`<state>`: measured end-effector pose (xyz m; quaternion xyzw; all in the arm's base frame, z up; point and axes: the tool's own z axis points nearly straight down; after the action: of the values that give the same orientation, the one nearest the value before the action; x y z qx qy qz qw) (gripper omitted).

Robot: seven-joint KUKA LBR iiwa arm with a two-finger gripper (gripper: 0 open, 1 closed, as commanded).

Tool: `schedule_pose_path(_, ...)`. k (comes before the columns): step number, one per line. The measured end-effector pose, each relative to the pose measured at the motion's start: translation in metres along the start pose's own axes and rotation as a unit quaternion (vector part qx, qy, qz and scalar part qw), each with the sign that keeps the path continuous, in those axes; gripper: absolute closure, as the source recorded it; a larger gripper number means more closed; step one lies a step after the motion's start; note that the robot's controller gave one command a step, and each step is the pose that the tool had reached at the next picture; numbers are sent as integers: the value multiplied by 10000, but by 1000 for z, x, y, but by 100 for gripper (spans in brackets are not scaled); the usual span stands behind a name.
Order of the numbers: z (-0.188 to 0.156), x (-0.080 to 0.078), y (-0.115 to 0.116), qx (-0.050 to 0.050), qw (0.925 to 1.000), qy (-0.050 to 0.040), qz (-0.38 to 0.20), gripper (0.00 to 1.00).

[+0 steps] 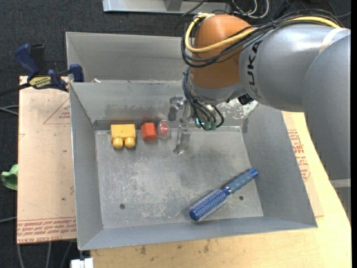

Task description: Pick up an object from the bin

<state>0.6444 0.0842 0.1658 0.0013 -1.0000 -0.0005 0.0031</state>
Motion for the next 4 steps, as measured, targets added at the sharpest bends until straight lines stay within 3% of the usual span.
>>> schedule_pose_path(1, -2, 75, -14, 5, 9996, -5, -273, 0)
schedule_pose_path(2, 2, 116, -29, 7, 9991, -10, -428, 0)
schedule_pose_path(3, 62, 155, -31, 3, 9813, -7, -1925, 0)
schedule_pose_path(4, 94, 139, -34, 6, 9675, -21, -2530, 0)
